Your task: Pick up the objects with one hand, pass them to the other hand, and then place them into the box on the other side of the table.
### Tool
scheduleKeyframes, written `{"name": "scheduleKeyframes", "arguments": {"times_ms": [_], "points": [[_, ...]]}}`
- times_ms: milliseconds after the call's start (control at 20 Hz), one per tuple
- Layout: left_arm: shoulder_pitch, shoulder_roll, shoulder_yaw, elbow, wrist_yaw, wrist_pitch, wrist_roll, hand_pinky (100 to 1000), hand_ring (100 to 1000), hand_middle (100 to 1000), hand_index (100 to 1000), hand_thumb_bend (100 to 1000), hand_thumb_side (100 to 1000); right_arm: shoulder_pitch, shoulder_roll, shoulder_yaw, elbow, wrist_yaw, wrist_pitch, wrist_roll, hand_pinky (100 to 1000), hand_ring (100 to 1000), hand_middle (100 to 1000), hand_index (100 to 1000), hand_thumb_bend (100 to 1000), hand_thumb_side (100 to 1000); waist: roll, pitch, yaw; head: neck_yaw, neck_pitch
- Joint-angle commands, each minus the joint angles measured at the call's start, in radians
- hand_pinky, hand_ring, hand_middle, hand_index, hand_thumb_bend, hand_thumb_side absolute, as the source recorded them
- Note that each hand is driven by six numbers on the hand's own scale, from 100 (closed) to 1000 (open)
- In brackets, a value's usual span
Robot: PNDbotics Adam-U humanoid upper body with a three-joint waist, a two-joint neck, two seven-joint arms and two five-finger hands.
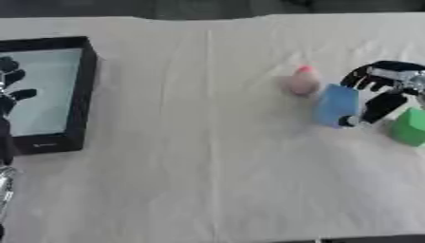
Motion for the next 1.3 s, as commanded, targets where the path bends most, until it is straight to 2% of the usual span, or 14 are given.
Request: {"name": "scheduleKeyframes", "arguments": {"times_ms": [50,450,550,700,850,1100,1300], "points": [[-0.009,0.016,0.001,-0.011,0.000,-0.001,-0.006,631,759,681,711,152,615,-0.015,-0.017,-0.006,0.002,-0.009,0.003,-0.014,851,846,775,811,519,165,0.000,-0.014,0.002,-0.002,-0.001],[-0.012,0.015,0.000,-0.012,-0.002,-0.001,-0.008,631,752,681,709,147,615,-0.011,-0.008,-0.003,0.018,0.003,0.013,-0.037,847,818,739,771,472,102,0.002,-0.013,0.004,0.000,-0.001],[-0.012,0.014,-0.001,-0.011,-0.003,0.000,-0.009,632,751,680,708,143,616,-0.010,-0.005,-0.004,0.021,-0.005,0.022,-0.055,838,797,713,747,400,100,0.003,-0.013,0.004,0.000,-0.002],[-0.012,0.014,-0.001,-0.011,-0.004,0.002,-0.009,632,751,680,708,142,617,-0.007,-0.004,-0.003,0.016,-0.022,0.031,-0.081,829,772,667,708,345,100,0.003,-0.014,0.004,0.000,-0.001],[-0.013,0.015,-0.001,-0.011,-0.005,0.002,-0.009,632,750,674,706,140,615,-0.002,-0.004,-0.011,-0.003,-0.046,0.041,-0.113,790,719,581,621,281,100,0.004,-0.014,0.003,0.002,-0.001],[-0.013,0.022,0.002,-0.012,-0.008,0.003,-0.011,635,753,682,713,140,620,0.021,-0.009,-0.056,-0.106,-0.134,0.093,-0.190,743,680,539,583,179,100,0.006,-0.016,-0.002,0.009,-0.003],[-0.015,0.036,0.002,-0.023,-0.047,0.017,-0.060,638,757,694,729,138,615,0.057,-0.003,-0.112,-0.212,-0.251,0.138,-0.257,700,658,526,574,106,100,0.009,-0.019,-0.007,0.020,-0.003]]}}
